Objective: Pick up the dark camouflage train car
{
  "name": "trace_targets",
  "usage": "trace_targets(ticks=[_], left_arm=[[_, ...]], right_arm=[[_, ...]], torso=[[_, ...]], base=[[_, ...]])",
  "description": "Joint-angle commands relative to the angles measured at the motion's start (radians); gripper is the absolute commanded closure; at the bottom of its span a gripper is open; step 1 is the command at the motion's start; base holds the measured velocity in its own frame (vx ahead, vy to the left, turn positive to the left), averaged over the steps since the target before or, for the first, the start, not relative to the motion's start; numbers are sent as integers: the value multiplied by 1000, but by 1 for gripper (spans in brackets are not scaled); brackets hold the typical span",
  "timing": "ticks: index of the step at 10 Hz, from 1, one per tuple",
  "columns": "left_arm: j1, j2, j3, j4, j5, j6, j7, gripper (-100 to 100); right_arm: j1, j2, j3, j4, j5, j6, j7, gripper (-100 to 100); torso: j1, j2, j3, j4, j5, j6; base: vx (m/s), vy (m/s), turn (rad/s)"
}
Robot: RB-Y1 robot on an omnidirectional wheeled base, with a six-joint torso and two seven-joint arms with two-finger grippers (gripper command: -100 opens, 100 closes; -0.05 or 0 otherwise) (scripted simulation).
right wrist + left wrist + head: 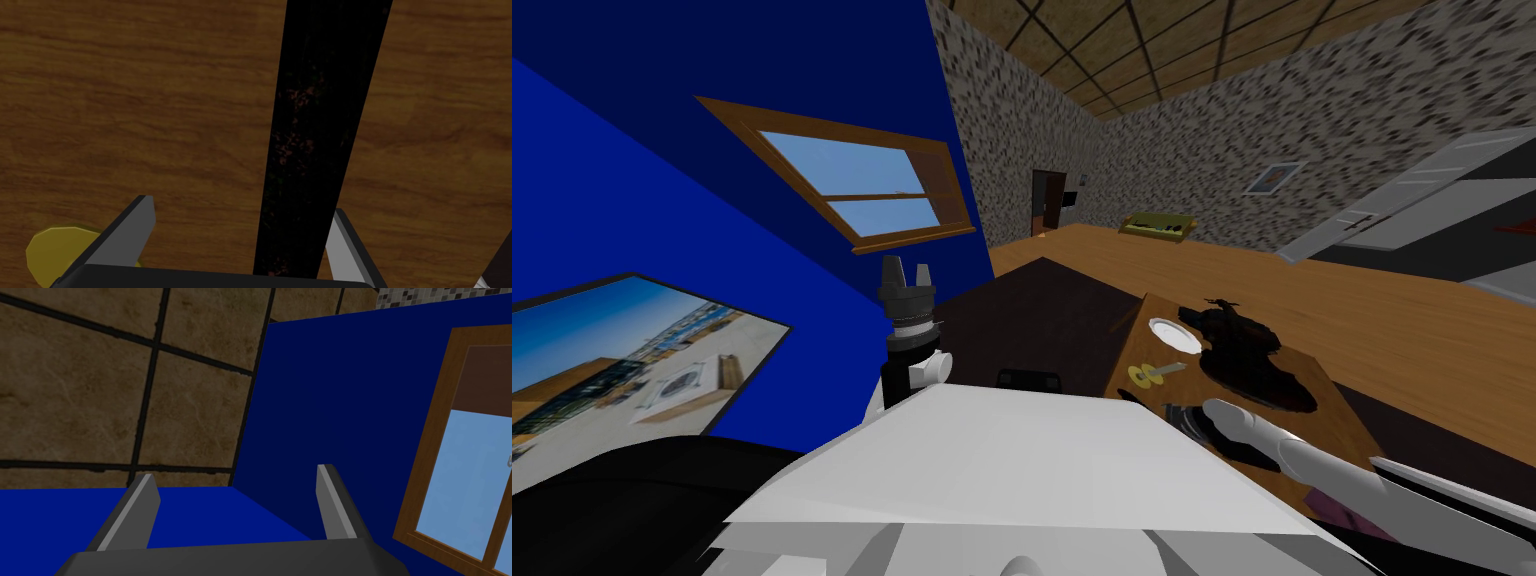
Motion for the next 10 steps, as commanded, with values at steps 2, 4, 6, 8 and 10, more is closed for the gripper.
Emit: trace_targets(ticks=[2, 4, 6, 8, 10], left_arm=[[0, 0, 0, 0, 0, 0, 0, 0], [0, 0, 0, 0, 0, 0, 0, 0], [0, 0, 0, 0, 0, 0, 0, 0], [0, 0, 0, 0, 0, 0, 0, 0], [0, 0, 0, 0, 0, 0, 0, 0]], right_arm=[[-2, -17, 47, -78, 19, 47, -77, -100], [0, -37, 87, -119, 35, 89, -124, -100], [0, -37, 87, -149, 35, 89, -155, -100], [1, -56, 127, -218, 52, 130, -218, -100], [-1, -61, 129, -211, 54, 129, -214, 100]], torso=[[-1, 0, 0, 0, 0, 0], [1, 0, 0, 0, 0, 0], [0, 0, 0, 0, 0, 0], [0, 0, 0, 0, 0, 0], [1, 0, 0, 0, 0, 0]], base=[[-18, -42, 7], [-6, -19, 4], [-8, -26, 3], [-10, -34, 6], [-2, -6, 2]])
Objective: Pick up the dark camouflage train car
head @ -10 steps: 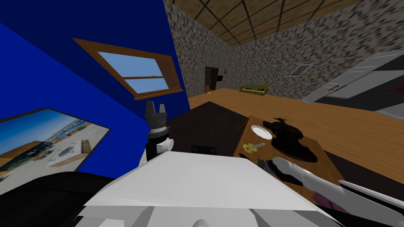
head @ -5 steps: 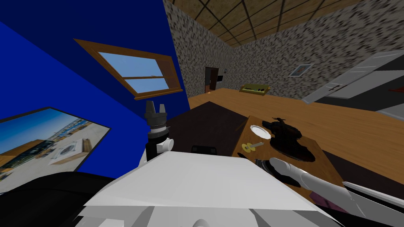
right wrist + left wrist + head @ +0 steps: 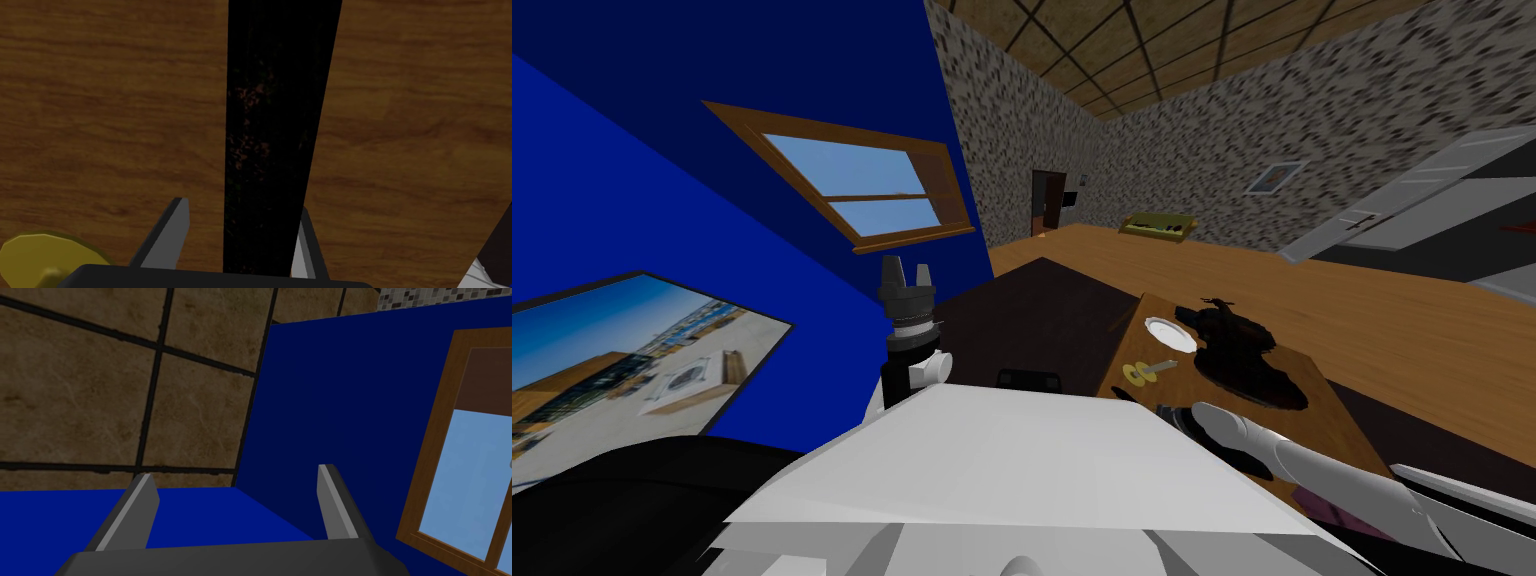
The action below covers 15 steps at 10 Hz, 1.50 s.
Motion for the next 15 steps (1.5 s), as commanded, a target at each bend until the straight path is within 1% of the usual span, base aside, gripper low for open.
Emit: trace_targets(ticks=[1, 4, 5, 6, 7, 8, 9, 10, 11, 13, 14, 15], left_arm=[[0, 0, 0, 0, 0, 0, 0, 0], [0, 0, 0, 0, 0, 0, 0, 0], [0, 0, 0, 0, 0, 0, 0, 0], [0, 0, 0, 0, 0, 0, 0, 0], [0, 0, 0, 0, 0, 0, 0, 0], [0, 0, 0, 0, 0, 0, 0, 0], [0, 0, 0, 0, 0, 0, 0, 0], [0, 0, 0, 0, 0, 0, 0, 0], [0, 0, 0, 0, 0, 0, 0, 0], [0, 0, 0, 0, 0, 0, 0, 0], [0, 0, 0, 0, 0, 0, 0, 0], [0, 0, 0, 0, 0, 0, 0, 0]], right_arm=[[0, 0, 0, 0, 0, 0, 0, 100], [1, 0, 0, 0, 0, -1, -1, 100], [1, 0, 0, 0, 0, -1, -1, 0], [1, 24, -42, 50, -19, -40, 49, 100], [1, 24, -42, 62, -19, -40, 57, 100], [0, 43, -82, 98, -35, -82, 93, 100], [0, 43, -82, 129, -35, -82, 116, 100], [0, 43, -82, 131, -35, -82, 124, 100], [-2, 63, -122, 164, -51, -123, 154, 100], [-2, 63, -122, 200, -51, -123, 191, 100], [-3, 82, -163, 235, -67, -164, 223, 100], [-3, 82, -163, 266, -67, -164, 252, 100]], torso=[[0, 0, 0, 0, 0, 0], [-2, -1, 0, 0, -1, -1], [-2, -1, 0, 0, 0, -1], [-1, -1, 0, 0, 0, -1], [-1, -2, -1, 0, -1, -2], [-1, -3, -1, 0, -1, -2], [0, -4, -1, 1, -2, -3], [-1, -4, -2, 1, -1, -3], [-2, -4, -2, 1, -1, -3], [-1, -4, -1, 1, -1, -3], [-1, -3, -1, 1, -1, -3], [-1, -3, -1, 1, -1, -3]], base=[[-4, 3, -11], [0, 0, 0], [0, 0, 0], [11, 24, -13], [10, 38, -5], [11, 48, -14], [18, 45, 4], [13, 21, 3], [14, 27, -17], [10, 26, 1], [6, 28, -12], [11, 36, 1]])
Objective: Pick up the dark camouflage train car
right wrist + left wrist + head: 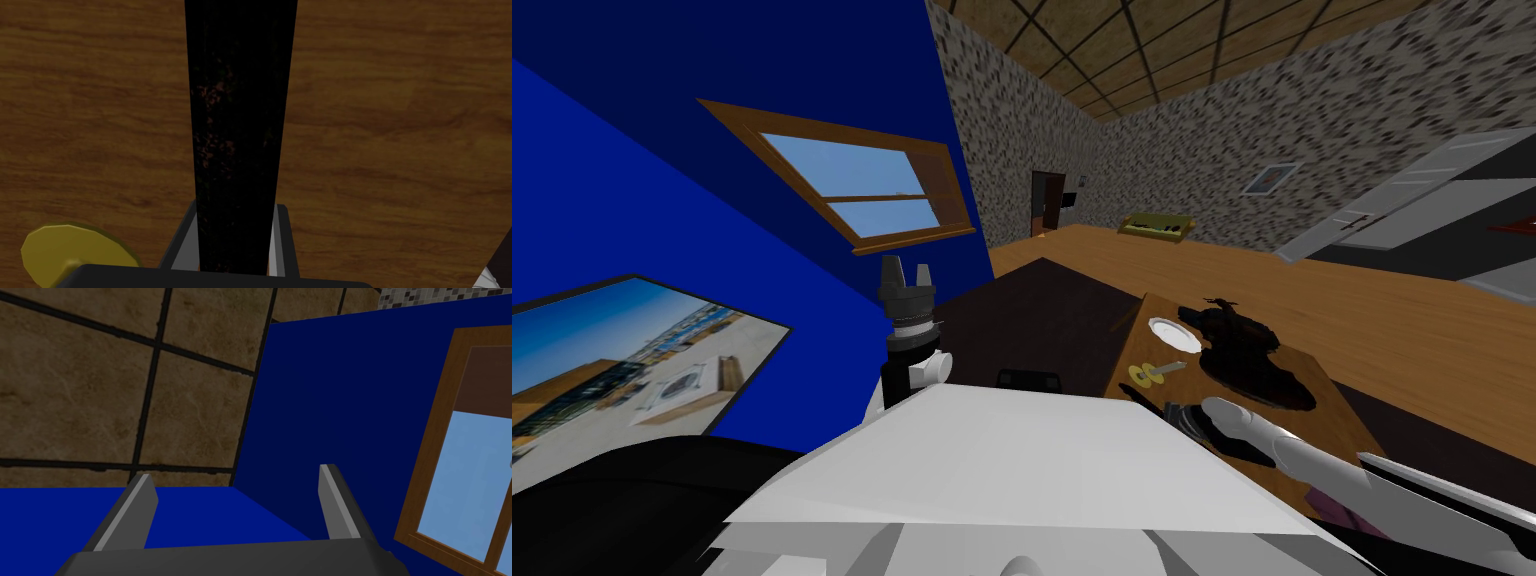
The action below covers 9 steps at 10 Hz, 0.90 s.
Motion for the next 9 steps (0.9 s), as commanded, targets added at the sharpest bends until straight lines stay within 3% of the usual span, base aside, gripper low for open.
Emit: trace_targets(ticks=[1, 2, 3, 4, 5, 6, 7, 9], left_arm=[[0, 0, 0, 0, 0, 0, 0, 0], [0, 0, 0, 0, 0, 0, 0, 0], [0, 0, 0, 0, 0, 0, 0, 0], [0, 0, 0, 0, 0, 0, 0, 0], [0, 0, 0, 0, 0, 0, 0, 0], [0, 0, 0, 0, 0, 0, 0, 0], [0, 0, 0, 0, 0, 0, 0, 0], [0, 0, 0, 0, 0, 0, 0, 0]], right_arm=[[3, 14, -42, 50, -16, -43, 50, 100], [3, 14, -42, 77, -16, -43, 82, 100], [1, 33, -83, 113, -32, -84, 115, 100], [1, 33, -83, 146, -32, -84, 147, 100], [0, 53, -123, 202, -48, -125, 194, 100], [0, 53, -123, 215, -48, -125, 221, 100], [-1, 72, -163, 255, -65, -166, 252, 100], [-1, 72, -163, 284, -65, -166, 287, 100]], torso=[[0, 0, 0, 0, 0, 0], [1, 0, 0, 0, 0, 0], [1, 0, 0, 0, 1, 1], [2, 0, 0, 0, 0, 0], [1, 0, 0, 0, 1, 1], [2, 0, 0, 0, 1, 1], [2, 0, 0, 0, 1, 1], [2, 0, 0, 0, 1, 1]], base=[[22, 47, -8], [18, 43, -6], [14, 42, -17], [15, 39, 3], [23, 48, -11], [16, 42, -10], [13, 47, -9], [10, 27, -3]])
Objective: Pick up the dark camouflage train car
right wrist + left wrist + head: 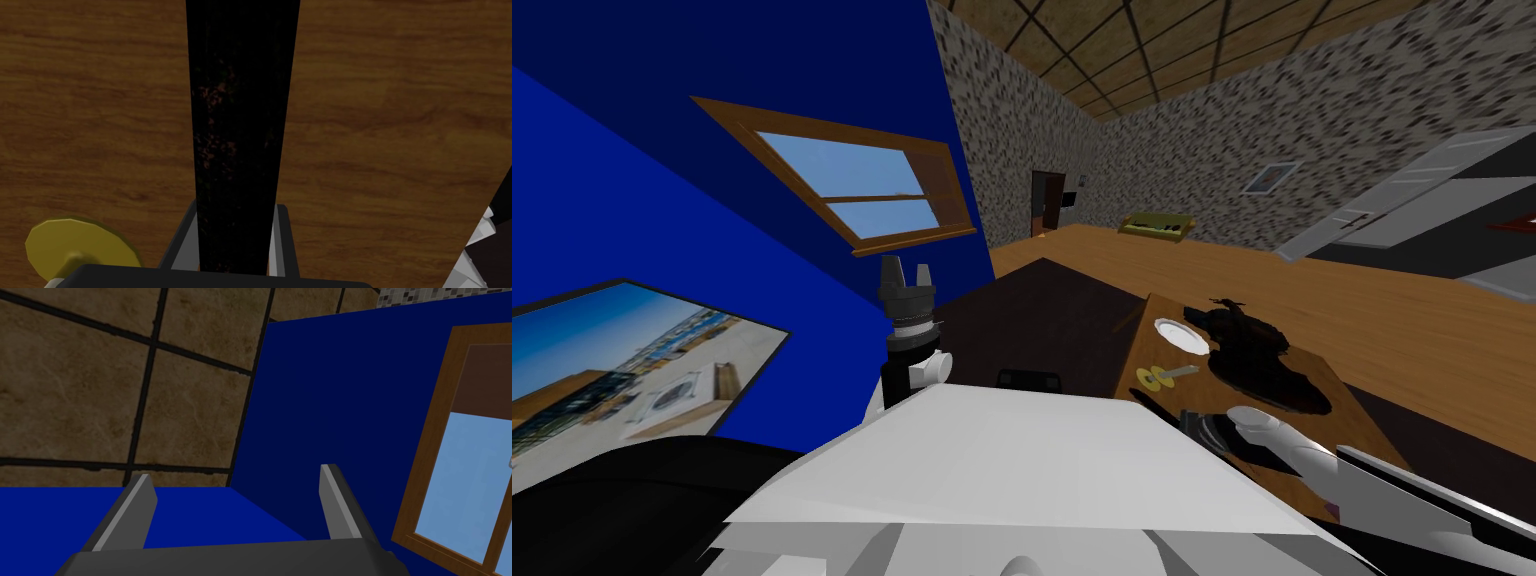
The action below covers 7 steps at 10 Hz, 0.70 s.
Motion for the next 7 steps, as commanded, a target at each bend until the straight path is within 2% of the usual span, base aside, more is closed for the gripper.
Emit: trace_targets(ticks=[1, 2, 3, 4, 5, 6, 7], left_arm=[[0, 0, 0, 0, 0, 0, 0, 0], [0, 0, 0, 0, 0, 0, 0, 0], [0, 0, 0, 0, 0, 0, 0, 0], [0, 0, 0, 0, 0, 0, 0, 0], [0, 0, 0, 0, 0, 0, 0, 0], [0, 0, 0, 0, 0, 0, 0, 0], [0, 0, 0, 0, 0, 0, 0, 0]], right_arm=[[4, 13, -40, 50, -16, -39, 50, 100], [4, 13, -40, 62, -16, -39, 73, 100], [3, 32, -81, 130, -32, -81, 121, 100], [3, 32, -81, 116, -32, -81, 129, 100], [3, 32, -81, 131, -32, -81, 140, 100], [5, 30, -78, 118, -31, -76, 126, 100], [5, 31, -79, 121, -31, -79, 131, 0]], torso=[[0, 0, 0, 0, 0, 0], [1, 0, 0, 0, 0, 0], [1, 0, 0, 0, 0, 0], [2, 0, 0, 0, 0, 1], [2, 0, 0, 0, 0, 0], [1, 0, 0, 0, 0, 0], [0, 0, 0, 0, 0, 0]], base=[[11, 29, -2], [12, 31, -7], [18, 45, -2], [16, 37, -15], [6, 18, 1], [1, 6, -4], [0, 0, 0]])
